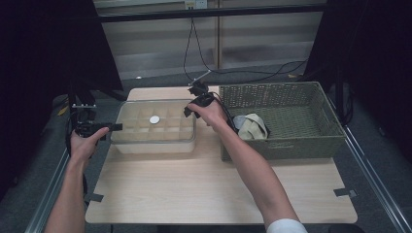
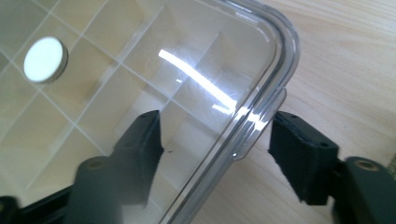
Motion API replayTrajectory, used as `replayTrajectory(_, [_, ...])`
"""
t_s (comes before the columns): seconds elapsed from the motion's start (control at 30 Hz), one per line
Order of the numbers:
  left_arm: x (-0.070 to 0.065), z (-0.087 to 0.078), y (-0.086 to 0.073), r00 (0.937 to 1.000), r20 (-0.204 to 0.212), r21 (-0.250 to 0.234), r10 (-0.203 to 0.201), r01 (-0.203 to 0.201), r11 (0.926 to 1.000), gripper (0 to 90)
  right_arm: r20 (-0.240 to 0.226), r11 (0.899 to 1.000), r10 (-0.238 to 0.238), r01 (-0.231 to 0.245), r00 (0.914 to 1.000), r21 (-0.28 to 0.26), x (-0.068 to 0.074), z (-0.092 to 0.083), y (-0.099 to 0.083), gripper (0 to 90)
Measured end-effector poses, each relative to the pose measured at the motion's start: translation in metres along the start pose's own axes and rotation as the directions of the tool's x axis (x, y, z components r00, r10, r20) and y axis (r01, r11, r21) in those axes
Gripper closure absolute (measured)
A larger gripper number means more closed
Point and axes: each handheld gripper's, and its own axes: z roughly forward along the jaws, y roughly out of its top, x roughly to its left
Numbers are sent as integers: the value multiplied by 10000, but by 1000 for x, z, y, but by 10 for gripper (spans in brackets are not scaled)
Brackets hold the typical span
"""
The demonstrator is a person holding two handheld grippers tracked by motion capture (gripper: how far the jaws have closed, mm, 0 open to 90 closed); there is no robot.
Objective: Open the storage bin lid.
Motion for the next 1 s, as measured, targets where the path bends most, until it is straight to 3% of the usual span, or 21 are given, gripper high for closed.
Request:
replayTrajectory(0.13, [1,2,3,10000,-74,185,-21,23,9998,375,79,9982,593,-593,9982,-88,2,1,1,338])
replayTrajectory(0.2, [2,4,4,9999,-56,211,-94,95,9997,386,195,9989,477,-477,9987,-37,4,4,0,335])
replayTrajectory(0.33, [3,8,5,9999,-77,442,-149,152,9989,391,124,9965,822,-821,9965,-142,3,5,0,349])
replayTrajectory(0.37, [5,10,4,9997,115,501,-212,206,9985,397,96,9960,878,-876,9961,-177,2,5,0,358])
replayTrajectory(0.43, [7,10,3,9990,320,483,-318,302,9984,390,146,9965,805,-801,9967,-221,2,5,0,359])
replayTrajectory(0.6, [6,13,4,9985,310,428,-459,446,9981,376,148,9933,1078,-1071,9941,-427,0,7,0,365])
replayTrajectory(0.8, [6,14,6,9990,231,521,-373,360,9980,376,98,9817,1644,-1626,9863,-995,-4,10,2,414])
replayTrajectory(0.9, [7,14,6,9988,276,510,-393,378,9980,385,54,9746,2034,-2019,9791,-973,-5,9,2,459])
replayTrajectory(1.0, [7,13,6,9987,270,384,-440,430,9983,391,-114,9591,2530,-2523,9674,-1286,-8,6,0,521])
